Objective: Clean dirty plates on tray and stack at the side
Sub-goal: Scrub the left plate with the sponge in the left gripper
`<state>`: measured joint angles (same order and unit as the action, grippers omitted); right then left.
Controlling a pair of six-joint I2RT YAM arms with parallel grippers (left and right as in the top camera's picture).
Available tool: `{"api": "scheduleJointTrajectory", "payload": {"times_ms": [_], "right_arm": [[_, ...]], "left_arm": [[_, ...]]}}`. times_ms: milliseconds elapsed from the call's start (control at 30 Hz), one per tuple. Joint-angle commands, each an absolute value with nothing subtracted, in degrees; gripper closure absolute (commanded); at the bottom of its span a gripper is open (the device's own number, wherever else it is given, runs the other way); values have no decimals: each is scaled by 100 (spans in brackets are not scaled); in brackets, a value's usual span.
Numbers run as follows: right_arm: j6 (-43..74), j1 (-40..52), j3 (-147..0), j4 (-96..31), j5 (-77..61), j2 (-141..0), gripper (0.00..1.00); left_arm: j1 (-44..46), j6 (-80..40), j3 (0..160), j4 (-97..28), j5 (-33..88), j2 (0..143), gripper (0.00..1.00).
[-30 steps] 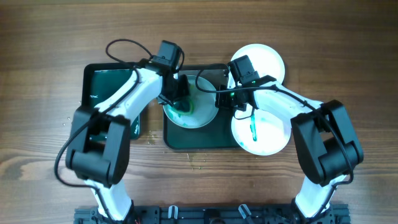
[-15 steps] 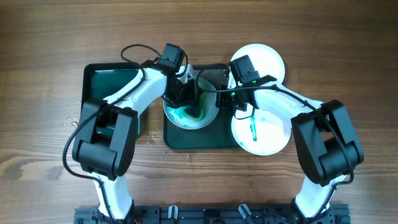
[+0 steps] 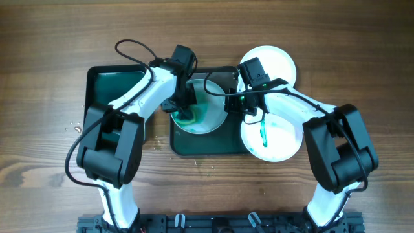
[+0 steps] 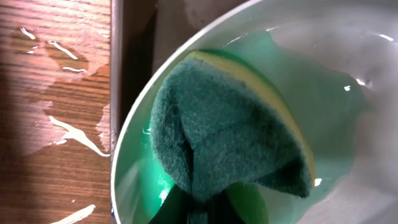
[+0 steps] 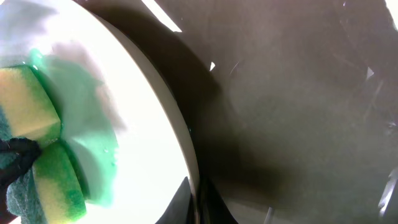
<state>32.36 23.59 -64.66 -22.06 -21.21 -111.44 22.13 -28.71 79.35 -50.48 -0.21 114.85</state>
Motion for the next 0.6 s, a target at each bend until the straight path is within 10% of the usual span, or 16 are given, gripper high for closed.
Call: {"api": "scheduleJointTrajectory", "payload": {"times_ms": [0,267,567], "right_arm": [[3315,2359,-6536,-2211,-2252,-11251,96],[3315,2359,-6536,-2226,-2252,-11251,96],[3299,2359,-6536,-2241,-2248,-11251,96]], "left_arm": [[2383,-2956,7957,-5033,-362,11465,96],[2512,-2576,7940,-3361,1743,11483,96],[2523,-2768,7935,-3474,272,11570,96]]}}
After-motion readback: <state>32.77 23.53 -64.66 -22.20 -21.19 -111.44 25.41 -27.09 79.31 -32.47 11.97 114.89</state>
